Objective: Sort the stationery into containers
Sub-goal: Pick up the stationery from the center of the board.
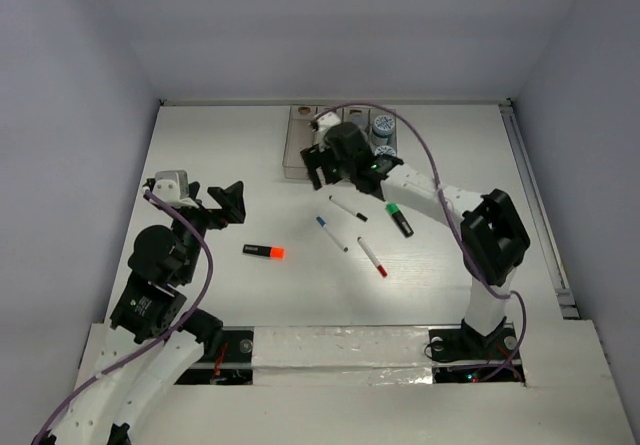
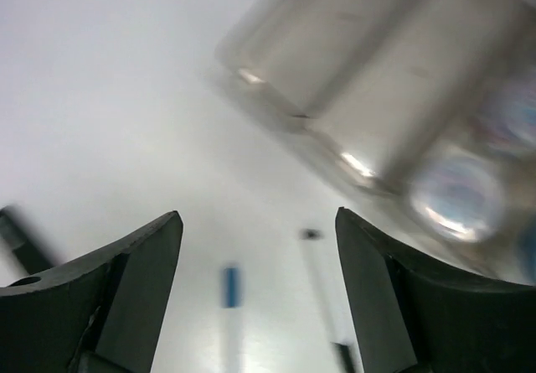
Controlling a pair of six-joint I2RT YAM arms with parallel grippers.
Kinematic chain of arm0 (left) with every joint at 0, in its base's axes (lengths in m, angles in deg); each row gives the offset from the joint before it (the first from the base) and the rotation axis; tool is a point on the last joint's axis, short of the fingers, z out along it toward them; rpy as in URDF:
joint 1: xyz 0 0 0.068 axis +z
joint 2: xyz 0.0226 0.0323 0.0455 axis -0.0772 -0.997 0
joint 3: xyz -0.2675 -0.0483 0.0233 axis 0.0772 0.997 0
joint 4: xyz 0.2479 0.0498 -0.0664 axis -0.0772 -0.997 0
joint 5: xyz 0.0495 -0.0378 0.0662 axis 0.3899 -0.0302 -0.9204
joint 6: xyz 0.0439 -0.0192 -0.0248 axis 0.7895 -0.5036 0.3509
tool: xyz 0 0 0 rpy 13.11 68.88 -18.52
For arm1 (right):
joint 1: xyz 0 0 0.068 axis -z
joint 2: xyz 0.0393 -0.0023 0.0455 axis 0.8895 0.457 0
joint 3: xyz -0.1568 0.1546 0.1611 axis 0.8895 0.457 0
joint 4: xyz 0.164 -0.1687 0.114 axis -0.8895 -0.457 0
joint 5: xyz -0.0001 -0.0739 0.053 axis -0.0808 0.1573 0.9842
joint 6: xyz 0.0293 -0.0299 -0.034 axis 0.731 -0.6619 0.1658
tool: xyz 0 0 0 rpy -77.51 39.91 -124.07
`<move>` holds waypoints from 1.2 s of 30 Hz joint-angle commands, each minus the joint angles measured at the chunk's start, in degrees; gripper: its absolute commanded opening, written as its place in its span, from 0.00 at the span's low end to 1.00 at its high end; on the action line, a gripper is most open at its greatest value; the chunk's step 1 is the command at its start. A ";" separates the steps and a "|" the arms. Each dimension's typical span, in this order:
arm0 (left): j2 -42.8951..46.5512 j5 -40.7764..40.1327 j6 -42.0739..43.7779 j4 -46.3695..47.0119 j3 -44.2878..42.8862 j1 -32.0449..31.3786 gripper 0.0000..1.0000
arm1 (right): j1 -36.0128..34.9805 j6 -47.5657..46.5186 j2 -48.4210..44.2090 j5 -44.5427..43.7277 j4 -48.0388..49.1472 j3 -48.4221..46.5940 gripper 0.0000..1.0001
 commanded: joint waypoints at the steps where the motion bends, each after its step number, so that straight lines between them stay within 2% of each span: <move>1: 0.60 -0.75 -0.17 2.70 0.19 0.52 0.99 | -8.89 -7.18 -1.05 10.32 6.80 1.93 0.79; 4: 1.83 -3.03 -0.26 2.61 0.27 0.52 0.99 | -13.54 -9.74 2.37 12.86 6.81 0.89 0.76; 7: 2.53 -5.32 -0.44 2.44 0.19 0.52 0.99 | -16.44 -11.41 6.76 16.46 4.36 -1.40 0.77; 12: 2.80 -6.12 -0.53 2.26 0.27 1.05 0.99 | -18.92 -14.40 12.39 17.44 -0.83 -7.02 0.87; 16: 2.98 -5.94 -0.53 2.26 0.19 1.05 0.99 | -20.15 -15.10 16.87 17.18 -4.61 -9.84 0.88; 18: 2.98 -5.85 -0.61 2.26 0.19 1.05 0.99 | -20.67 -14.75 18.98 16.84 -4.71 -10.72 0.85; 19: 2.98 -5.77 -0.53 2.35 0.19 1.05 0.99 | -20.68 -14.66 19.77 16.66 -5.32 -11.16 0.83; 20: 2.98 -5.77 -0.53 2.26 0.27 1.05 0.99 | -20.68 -14.58 21.09 16.31 -5.67 -11.51 0.75; 22: 3.15 -5.76 -0.61 2.26 0.27 1.05 0.99 | -21.20 -14.40 21.80 15.26 -6.37 -12.39 0.68; 23: 3.15 -5.68 -0.61 2.35 0.27 1.05 0.99 | -21.21 -14.23 21.98 14.99 -6.21 -12.30 0.51; 25: 3.24 -5.59 -0.61 2.35 0.27 1.05 0.99 | -21.21 -13.79 21.98 12.62 -5.51 -12.22 0.34; 26: 3.33 -5.50 -0.61 2.35 0.27 1.05 0.99 | -21.21 -13.26 21.80 11.57 -4.80 -11.95 0.21; 29: 3.33 -5.50 -0.61 2.44 0.27 1.05 0.99 | -21.21 -12.21 20.31 7.87 -0.85 -10.46 0.16; 31: 3.33 -5.41 -0.61 2.44 0.27 1.05 0.99 | -20.60 -11.50 18.65 6.56 1.86 -10.46 0.15; 36: 3.33 -4.54 -0.61 2.52 0.45 1.05 0.99 | -14.55 -5.27 12.15 3.66 8.99 -9.58 0.15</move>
